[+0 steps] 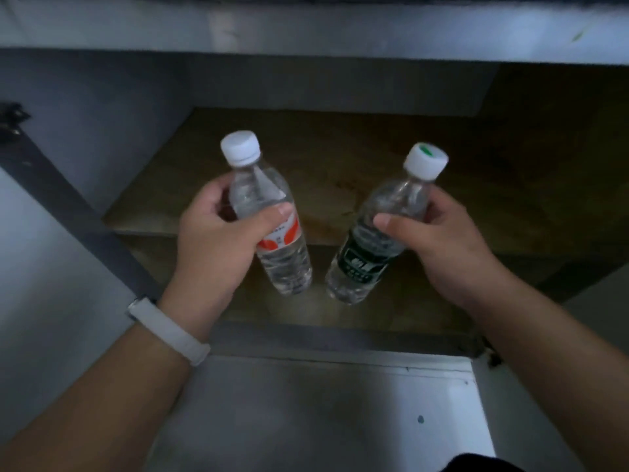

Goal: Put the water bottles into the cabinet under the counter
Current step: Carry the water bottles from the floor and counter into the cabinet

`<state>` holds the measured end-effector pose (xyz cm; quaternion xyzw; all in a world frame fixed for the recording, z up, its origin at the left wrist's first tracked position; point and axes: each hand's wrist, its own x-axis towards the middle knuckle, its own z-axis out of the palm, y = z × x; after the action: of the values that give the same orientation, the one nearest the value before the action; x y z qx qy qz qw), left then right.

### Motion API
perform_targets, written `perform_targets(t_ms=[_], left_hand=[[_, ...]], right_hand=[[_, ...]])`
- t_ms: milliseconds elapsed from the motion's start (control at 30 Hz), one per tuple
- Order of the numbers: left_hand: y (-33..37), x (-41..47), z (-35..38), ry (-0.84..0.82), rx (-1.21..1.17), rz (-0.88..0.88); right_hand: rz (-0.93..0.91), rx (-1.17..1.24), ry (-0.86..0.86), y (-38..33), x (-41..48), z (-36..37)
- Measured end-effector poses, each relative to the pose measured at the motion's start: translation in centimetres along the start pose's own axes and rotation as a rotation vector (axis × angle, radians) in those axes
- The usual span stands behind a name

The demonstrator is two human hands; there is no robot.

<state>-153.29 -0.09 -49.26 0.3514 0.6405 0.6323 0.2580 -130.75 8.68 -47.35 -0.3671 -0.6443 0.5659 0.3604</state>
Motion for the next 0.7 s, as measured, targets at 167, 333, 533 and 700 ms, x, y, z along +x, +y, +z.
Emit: perform_targets(t_ms=[167,333,533,700], left_hand=[[2.1,2.6,1.3,0.026,-0.016,0.042],[2.7,4.5,2.3,0.020,-0.007,0.056],[2.8,6.2,3.6,0.000,-0.001,0.072],[2.3,6.9,4.5,-0.026,0.012,0.100]], right_hand=[[-0.060,0.061,0.131,-2.2,2.6,-1.0],[-0.078,0.051,0.183,-2.8,5.4,-1.4],[-0.069,-0.040,0.221,-2.4,8.4,-0.6],[-0.073,-0.131,0.164,-1.7,10.2,-0.2]])
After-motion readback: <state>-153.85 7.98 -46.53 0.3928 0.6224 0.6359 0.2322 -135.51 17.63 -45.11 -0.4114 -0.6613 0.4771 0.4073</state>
